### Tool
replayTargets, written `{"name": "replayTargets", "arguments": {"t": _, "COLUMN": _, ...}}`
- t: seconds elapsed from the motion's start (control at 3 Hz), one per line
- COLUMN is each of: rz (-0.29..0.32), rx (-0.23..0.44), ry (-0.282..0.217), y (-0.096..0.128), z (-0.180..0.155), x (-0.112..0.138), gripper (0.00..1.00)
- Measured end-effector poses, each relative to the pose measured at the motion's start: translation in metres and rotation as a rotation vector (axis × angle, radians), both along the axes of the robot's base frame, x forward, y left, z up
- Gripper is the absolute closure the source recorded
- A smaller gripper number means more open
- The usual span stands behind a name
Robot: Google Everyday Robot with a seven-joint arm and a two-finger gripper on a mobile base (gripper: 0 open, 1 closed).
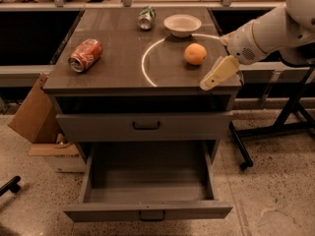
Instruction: Place orange into middle drawer
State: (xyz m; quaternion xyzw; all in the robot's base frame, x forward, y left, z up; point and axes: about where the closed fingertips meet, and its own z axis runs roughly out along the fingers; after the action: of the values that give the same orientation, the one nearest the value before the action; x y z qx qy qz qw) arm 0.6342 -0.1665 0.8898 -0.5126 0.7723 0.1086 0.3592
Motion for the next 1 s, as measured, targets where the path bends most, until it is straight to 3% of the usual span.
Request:
{"name": "replayTargets", "arguments": {"t": 0.33, "rz": 0.0, "rx": 0.0, "ry": 0.0, "y": 0.0, "z": 0.0, "x": 0.0, "gripper": 0.0}}
{"name": "replayTargets", "arguments": {"t": 1.0, "rz": 0.013, "rx": 0.133, "ry": -0.069, "y": -0.005, "z": 0.001, "x": 0.034, "gripper": 0.0}}
